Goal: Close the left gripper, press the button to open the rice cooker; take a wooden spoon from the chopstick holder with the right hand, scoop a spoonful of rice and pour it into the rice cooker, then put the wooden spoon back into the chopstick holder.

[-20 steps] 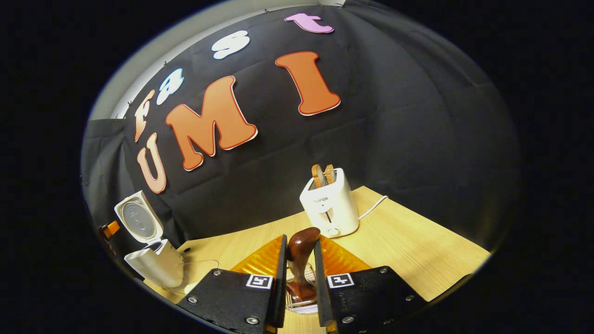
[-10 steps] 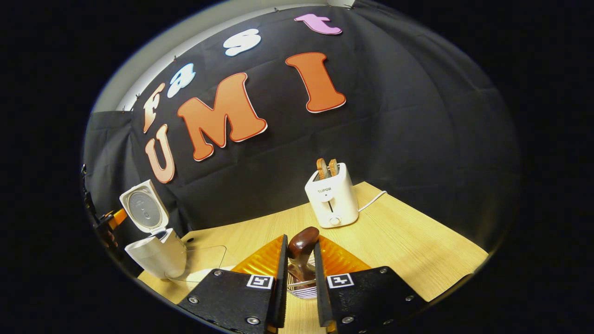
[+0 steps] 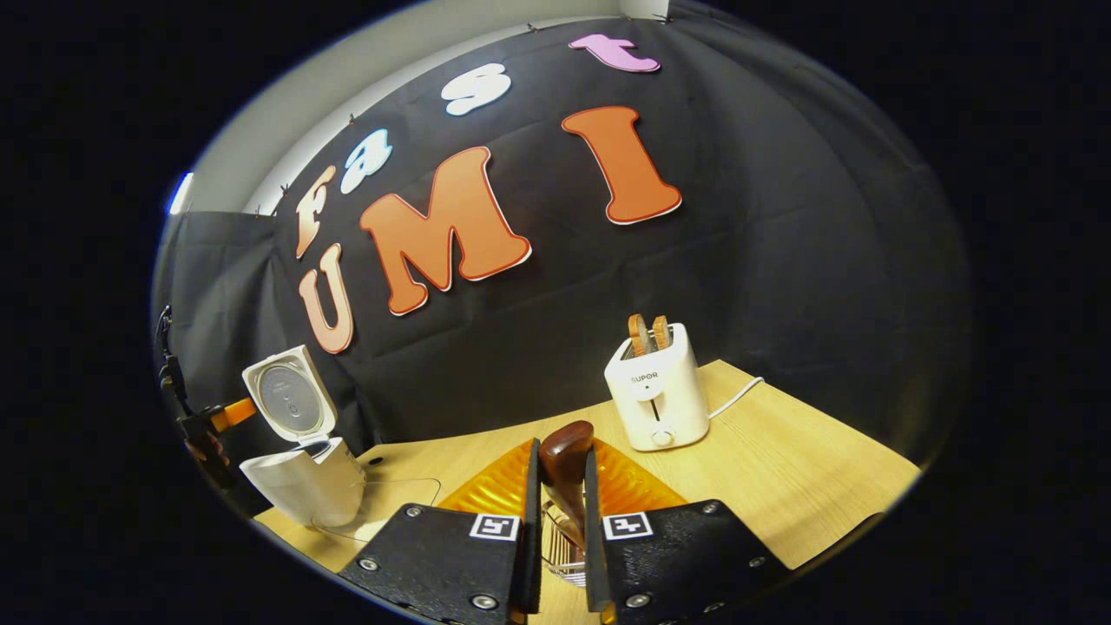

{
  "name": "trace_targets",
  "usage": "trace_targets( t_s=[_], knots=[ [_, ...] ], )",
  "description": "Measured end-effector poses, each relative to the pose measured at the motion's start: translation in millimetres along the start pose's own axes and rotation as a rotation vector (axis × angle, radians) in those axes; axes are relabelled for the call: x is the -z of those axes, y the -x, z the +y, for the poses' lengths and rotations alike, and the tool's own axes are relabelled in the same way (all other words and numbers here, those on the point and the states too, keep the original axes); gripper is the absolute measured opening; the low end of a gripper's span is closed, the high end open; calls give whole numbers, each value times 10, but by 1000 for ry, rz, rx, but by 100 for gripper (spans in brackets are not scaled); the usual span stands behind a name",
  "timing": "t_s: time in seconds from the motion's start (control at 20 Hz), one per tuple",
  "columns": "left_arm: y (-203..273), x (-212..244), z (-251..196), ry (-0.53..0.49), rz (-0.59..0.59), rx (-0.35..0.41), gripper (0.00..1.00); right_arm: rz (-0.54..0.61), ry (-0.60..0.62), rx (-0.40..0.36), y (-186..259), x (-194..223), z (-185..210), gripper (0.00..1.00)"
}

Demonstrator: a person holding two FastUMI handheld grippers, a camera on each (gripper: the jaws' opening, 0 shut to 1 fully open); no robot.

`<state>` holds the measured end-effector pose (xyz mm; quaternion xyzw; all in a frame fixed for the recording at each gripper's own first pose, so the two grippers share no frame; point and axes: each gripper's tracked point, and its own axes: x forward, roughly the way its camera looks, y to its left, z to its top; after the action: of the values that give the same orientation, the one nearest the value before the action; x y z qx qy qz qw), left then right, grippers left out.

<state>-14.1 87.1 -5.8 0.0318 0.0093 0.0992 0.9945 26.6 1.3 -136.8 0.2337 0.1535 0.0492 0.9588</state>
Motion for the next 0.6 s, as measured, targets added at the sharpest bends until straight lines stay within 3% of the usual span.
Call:
trace_targets(
  t_s=[0.05,0.1,0.15,0.6],
  knots=[
    [8,17,4,2,3,-2,89,-7,-11,0,-56,-5,-8,20],
    [9,22,19,5,5,-6,89,-9,-33,6,-107,-13,-26,19],
    [-3,31,14,8,7,-5,95,-9,-52,11,-142,-14,-47,17],
    [-105,186,-15,43,47,-4,95,-113,-264,232,-68,-61,-442,15]
  ],
)
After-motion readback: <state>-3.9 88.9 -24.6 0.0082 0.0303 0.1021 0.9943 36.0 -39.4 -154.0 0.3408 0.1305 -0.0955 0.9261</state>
